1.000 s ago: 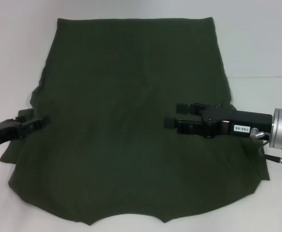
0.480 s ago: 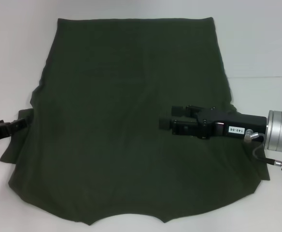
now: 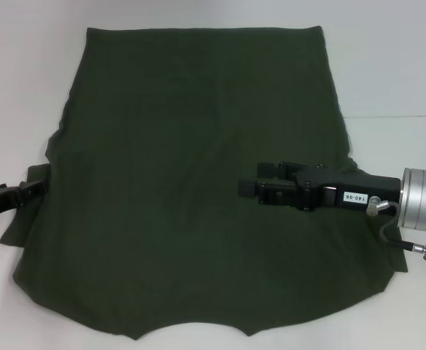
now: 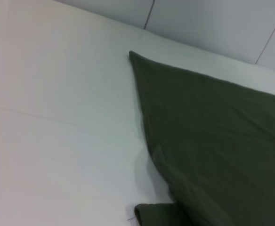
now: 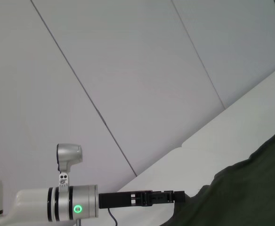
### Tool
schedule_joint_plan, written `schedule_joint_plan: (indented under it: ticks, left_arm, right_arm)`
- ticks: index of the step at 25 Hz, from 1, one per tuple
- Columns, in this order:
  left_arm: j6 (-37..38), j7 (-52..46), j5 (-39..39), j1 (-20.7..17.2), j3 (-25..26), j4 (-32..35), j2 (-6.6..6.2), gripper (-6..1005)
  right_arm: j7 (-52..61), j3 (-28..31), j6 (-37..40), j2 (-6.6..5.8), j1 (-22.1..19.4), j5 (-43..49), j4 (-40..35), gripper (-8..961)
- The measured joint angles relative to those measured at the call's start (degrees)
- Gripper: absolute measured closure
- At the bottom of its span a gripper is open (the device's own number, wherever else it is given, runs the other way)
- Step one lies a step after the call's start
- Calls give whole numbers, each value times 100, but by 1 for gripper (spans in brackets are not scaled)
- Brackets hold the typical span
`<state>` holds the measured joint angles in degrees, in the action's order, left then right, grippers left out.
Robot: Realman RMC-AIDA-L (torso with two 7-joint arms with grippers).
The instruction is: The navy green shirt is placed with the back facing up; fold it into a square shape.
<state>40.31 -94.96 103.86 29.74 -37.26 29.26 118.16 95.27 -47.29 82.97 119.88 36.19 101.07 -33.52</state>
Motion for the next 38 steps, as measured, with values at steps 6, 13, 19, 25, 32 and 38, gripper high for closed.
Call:
schedule_joint_plan:
  ticks: [6,13,19,25,32,38]
  left_arm:
    - [-242,37,3,48,-119,-3,43,65]
    - [-350,55,3,120,-166,-125,18,66]
    - [-470,34,3,133,-156,-134,4,74]
    - [-568,21,122,148,-182,-164,-3,247]
    - [-531,22,148,174,-185,-201,-4,619]
    - [-528,32,152,189,-192,-201,-4,738]
  right_arm:
    - [1,0,-6,0,15,0,4,53]
    - [1,1,-58,0,19,-12,4,53]
    - [1,1,-72,0,41,-30,4,54]
    - [1,1,-80,0,58,-34,4,53]
    - [1,0,-89,0,73,-35,4,54]
    - [1,4,-89,0,72,-35,3,54]
